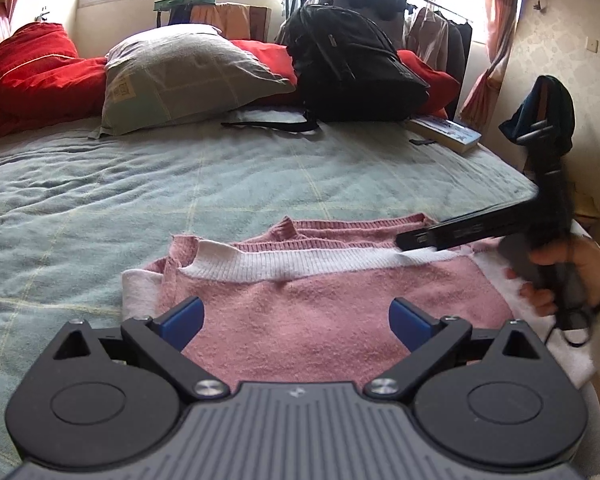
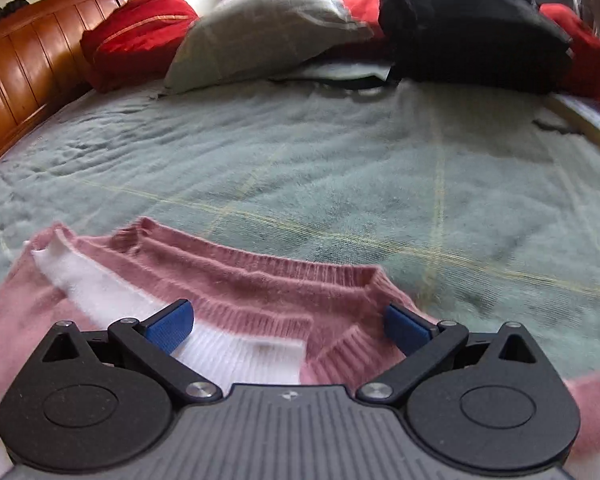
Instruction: Fold clothes
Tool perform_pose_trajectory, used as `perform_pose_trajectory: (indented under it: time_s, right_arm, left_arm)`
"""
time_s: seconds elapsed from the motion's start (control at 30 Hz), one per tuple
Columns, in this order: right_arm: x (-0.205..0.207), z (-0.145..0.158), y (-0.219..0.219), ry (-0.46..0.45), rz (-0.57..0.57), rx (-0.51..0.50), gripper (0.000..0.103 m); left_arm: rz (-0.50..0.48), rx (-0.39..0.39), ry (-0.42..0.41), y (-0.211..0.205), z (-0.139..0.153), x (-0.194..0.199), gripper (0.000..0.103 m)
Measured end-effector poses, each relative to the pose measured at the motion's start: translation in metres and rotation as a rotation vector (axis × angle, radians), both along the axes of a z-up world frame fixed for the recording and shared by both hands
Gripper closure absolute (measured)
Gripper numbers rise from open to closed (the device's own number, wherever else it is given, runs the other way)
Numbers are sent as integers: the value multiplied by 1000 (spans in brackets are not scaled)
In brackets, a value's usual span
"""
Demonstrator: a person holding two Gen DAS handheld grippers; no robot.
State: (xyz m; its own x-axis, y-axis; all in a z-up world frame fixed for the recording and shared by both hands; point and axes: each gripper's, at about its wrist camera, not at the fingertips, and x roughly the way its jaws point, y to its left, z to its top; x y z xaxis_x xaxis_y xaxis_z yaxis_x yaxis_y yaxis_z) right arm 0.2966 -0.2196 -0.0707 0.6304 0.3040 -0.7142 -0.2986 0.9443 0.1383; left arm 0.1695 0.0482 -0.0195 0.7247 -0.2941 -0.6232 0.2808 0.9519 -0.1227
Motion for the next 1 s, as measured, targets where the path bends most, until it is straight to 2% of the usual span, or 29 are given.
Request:
perform_pose_trajectory:
  time_s: [0.17, 0.23, 0.33, 0.4, 0.43, 0.6, 0.73, 0.9, 1.0]
  right_arm:
    - [-75, 30, -16, -115, -61, -7, 0]
    - [-106, 28, -23, -134, -94, -13, 0]
    - [-138, 10, -31, -114, -126, -55, 0]
    - [-147, -4, -40, -65, -155, -50, 0]
    - [-151, -8, -45, -44, -176, -43, 0]
    - [-168, 2, -53, -79, -181, 5, 0]
    - [-180, 2, -49, -91, -158, 14, 0]
    - [-195, -4, -44, -54, -145, 32, 0]
    - [-205, -7, -44, -42, -146, 34, 0]
  left_arm:
    - [3, 17, 19, 2, 0, -6, 4]
    - [42, 45, 58, 2, -6, -4, 4]
    - [43, 31, 128, 5, -20, -2, 4]
    - [75, 7, 200, 14, -30, 1, 4]
    - [83, -4, 206, 16, -31, -1, 4]
    - [94, 6, 163, 12, -6, -20, 4]
    - [18, 66, 154, -4, 0, -34, 3]
    - [-8, 91, 225, -14, -15, -56, 3]
    - [17, 100, 272, -9, -27, -66, 3]
